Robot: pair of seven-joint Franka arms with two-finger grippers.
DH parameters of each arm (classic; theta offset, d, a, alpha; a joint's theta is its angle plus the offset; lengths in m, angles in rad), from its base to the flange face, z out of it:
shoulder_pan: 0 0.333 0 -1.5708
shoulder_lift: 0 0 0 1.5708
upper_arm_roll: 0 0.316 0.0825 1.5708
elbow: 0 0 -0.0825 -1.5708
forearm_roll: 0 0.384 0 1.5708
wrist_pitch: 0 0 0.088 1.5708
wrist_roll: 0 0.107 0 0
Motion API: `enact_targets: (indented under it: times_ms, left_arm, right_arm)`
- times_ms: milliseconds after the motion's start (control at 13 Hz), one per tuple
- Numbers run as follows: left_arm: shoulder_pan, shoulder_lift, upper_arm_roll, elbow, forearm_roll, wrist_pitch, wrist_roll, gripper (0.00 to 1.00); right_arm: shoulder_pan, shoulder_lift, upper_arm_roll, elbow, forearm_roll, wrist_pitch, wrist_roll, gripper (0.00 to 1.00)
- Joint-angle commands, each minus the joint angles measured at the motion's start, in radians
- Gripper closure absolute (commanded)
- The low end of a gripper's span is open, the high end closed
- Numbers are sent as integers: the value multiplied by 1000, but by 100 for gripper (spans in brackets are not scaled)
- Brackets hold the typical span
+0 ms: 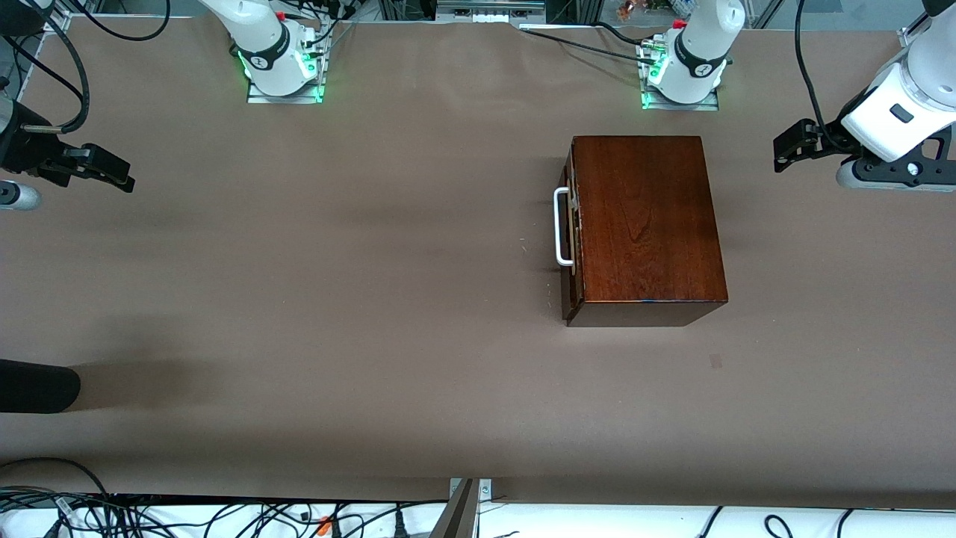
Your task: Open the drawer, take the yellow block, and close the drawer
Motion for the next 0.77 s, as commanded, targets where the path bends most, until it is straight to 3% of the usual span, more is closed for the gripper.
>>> enact_targets:
  times_ms: [0, 692]
  left_arm:
    - [2, 13, -4, 32, -8, -24, -9, 0]
    - [13, 13, -2, 32, -24, -25, -7, 0]
  right_arm:
    - [-19, -2, 17, 13, -2, -6, -14, 0]
    - [-19, 0, 17, 13, -2, -5, -14, 0]
